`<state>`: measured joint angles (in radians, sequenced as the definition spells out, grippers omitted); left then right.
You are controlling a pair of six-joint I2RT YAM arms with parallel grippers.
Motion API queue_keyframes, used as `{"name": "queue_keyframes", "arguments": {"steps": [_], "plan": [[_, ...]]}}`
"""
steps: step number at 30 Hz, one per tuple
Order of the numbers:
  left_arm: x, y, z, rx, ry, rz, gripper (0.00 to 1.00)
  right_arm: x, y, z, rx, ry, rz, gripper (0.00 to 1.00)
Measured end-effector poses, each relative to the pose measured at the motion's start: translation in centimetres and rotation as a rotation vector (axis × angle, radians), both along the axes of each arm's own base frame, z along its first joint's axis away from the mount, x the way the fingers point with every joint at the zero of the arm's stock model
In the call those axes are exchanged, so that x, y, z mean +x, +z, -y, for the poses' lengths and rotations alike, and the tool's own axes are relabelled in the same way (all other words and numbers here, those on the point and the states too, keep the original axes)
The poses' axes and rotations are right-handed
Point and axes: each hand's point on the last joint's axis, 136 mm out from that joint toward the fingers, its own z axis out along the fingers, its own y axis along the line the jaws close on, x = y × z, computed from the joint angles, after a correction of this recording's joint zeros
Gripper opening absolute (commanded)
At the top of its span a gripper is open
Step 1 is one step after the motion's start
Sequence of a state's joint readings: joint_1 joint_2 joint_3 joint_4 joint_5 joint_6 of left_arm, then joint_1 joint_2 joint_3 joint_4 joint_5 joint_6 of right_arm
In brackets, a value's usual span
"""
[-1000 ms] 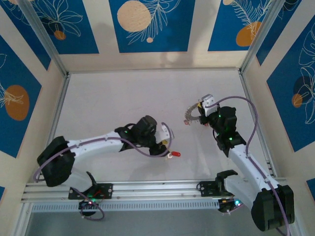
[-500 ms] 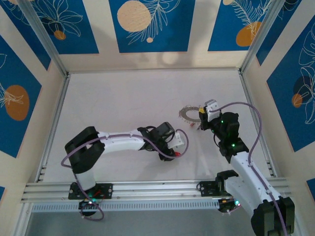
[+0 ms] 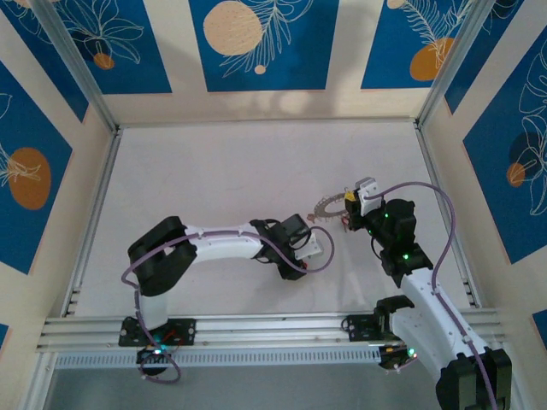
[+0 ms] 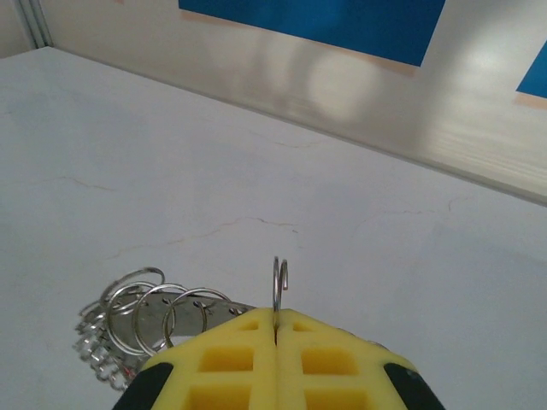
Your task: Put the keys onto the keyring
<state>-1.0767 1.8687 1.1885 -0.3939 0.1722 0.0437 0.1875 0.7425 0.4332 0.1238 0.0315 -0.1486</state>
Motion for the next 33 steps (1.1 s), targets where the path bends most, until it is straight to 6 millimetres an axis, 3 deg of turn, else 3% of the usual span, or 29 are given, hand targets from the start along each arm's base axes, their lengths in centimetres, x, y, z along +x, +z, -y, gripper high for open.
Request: {"name": "queue_keyframes", "arguments": {"steps": [7, 16, 25, 33], "plan": [[1.0, 0.2, -0.3, 0.024, 0.059, 0.028, 0.40, -0.3, 0.8, -0.2, 0.012, 0.012, 0.029, 0.00], [2.0, 0.4, -0.5, 0.051, 0.144, 0.043, 0.37, -0.5, 1.0, -0.3, 0.016, 0.025, 0.036, 0.00], [2.1, -1.1, -0.9, 0.114, 0.181, 0.030, 0.38, -0.5, 1.0, -0.4, 0.010, 0.037, 0.039, 0.00], [2.8, -1.1, -1.5, 0.143, 0.222, 0.068, 0.25, -0.5, 1.0, -0.7, 0.014, 0.053, 0.038, 0.00]]}}
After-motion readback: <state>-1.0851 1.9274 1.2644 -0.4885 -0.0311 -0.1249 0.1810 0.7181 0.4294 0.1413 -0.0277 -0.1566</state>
